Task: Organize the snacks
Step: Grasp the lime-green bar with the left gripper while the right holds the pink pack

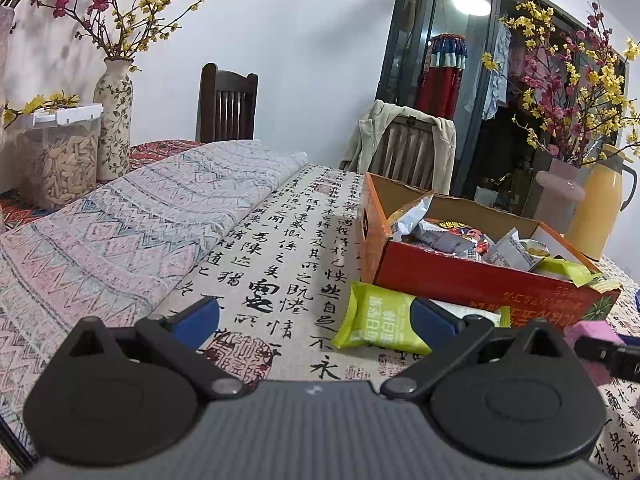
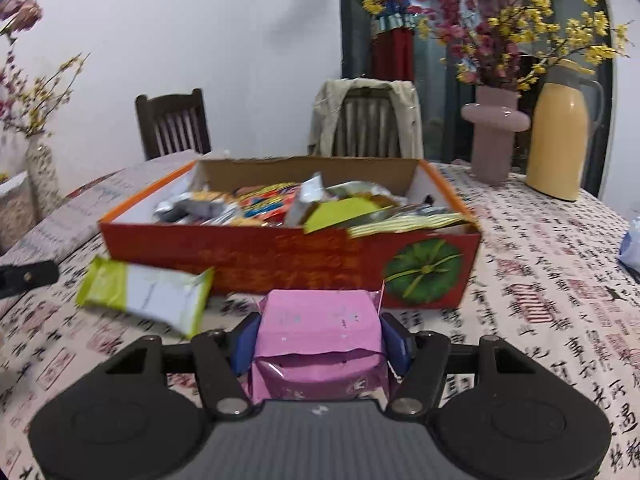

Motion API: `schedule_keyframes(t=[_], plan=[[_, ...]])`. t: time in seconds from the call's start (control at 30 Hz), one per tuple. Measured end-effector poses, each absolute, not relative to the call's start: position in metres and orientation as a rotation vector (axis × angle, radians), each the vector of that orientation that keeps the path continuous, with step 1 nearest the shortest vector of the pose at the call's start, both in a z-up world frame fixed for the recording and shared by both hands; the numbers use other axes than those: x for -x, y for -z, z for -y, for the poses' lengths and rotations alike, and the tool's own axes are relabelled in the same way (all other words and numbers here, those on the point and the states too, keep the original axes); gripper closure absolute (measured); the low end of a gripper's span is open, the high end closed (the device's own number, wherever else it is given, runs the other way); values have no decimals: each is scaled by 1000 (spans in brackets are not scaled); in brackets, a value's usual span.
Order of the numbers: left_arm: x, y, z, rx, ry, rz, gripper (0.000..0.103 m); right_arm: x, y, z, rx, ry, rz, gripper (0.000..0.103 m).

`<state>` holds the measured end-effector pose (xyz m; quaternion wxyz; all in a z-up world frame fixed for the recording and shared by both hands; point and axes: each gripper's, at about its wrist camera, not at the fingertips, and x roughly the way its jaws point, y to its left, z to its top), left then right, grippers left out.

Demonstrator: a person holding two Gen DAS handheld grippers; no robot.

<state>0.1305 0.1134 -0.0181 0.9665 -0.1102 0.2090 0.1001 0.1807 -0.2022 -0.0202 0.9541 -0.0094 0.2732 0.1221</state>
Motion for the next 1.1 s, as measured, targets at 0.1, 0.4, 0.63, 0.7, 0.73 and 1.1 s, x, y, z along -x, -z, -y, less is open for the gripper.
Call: schedule_keyframes(t=[0.1, 0.4, 0.63, 0.7, 0.73, 1.1], plan=[[-132, 18, -113, 222, -209, -427, 0, -186, 21, 206, 5, -234, -541, 40], [-139, 17, -108, 184, -236, -475, 0, -191, 33, 219, -86, -215, -535, 40], [-156, 8, -91, 147, -184, -540, 0, -191, 33, 224, -122, -221, -529, 40], [-165, 5, -80, 127, -162, -558, 0, -190, 33, 225, -130, -222, -527, 40], [-170, 3, -74, 114, -155, -565, 0, -190, 33, 226, -134, -222, -525, 40], [-203, 6, -75, 109, -310, -618, 14, -190, 34, 233, -178, -241, -525, 39]])
